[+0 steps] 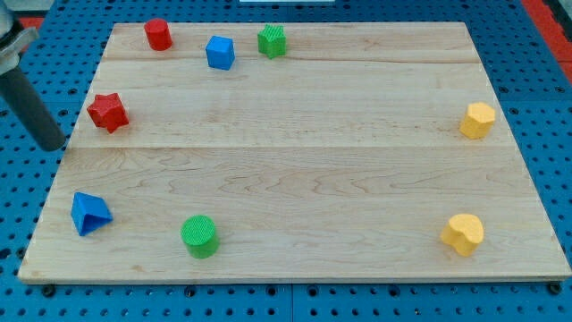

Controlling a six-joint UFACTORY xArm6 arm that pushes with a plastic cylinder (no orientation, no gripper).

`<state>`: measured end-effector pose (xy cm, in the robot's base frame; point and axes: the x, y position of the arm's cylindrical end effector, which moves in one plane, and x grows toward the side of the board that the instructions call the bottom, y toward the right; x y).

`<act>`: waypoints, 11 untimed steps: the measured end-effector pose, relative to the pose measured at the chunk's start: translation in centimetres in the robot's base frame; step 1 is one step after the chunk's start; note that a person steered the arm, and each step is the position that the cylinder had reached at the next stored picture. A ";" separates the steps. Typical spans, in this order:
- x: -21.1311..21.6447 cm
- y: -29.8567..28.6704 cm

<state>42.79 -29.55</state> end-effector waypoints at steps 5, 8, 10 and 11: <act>-7.4 3.1; -7.5 2.8; -7.5 2.4; -7.5 2.0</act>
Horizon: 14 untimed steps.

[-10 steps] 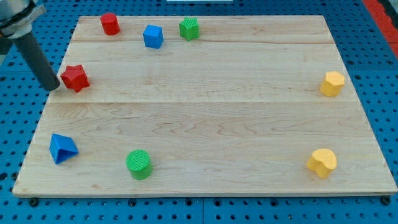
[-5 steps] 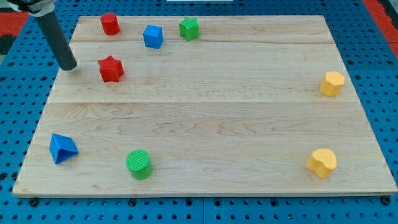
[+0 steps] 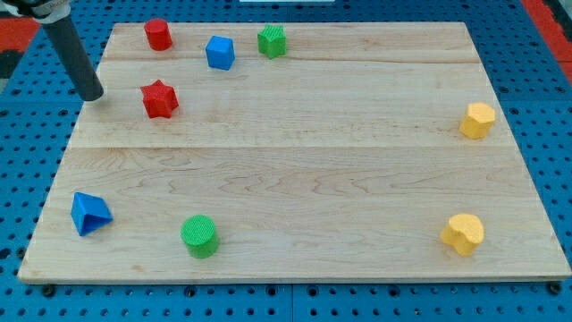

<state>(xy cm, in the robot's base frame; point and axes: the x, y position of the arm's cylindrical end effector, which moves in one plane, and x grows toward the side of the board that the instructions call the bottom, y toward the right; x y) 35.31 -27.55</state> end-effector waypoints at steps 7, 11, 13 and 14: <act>-7.9 9.4; -8.0 12.2; -12.2 20.6; -13.9 24.4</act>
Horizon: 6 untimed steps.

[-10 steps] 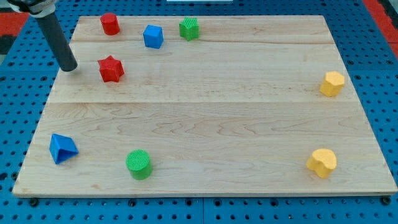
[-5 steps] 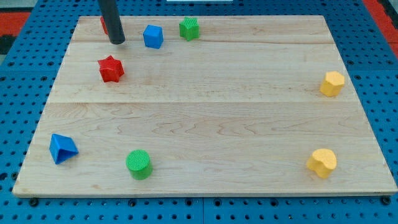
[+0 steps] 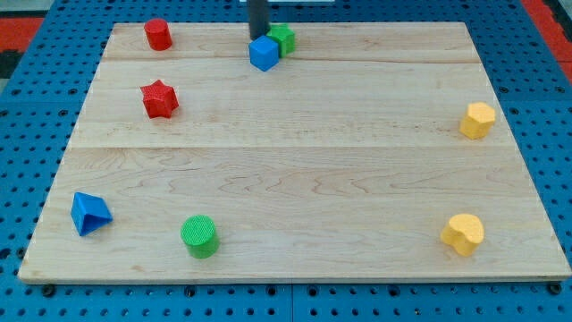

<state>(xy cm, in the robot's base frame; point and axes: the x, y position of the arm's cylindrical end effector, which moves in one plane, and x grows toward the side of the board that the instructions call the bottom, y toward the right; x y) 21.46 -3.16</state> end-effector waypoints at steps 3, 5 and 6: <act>6.6 16.8; 5.8 20.6; 1.9 17.8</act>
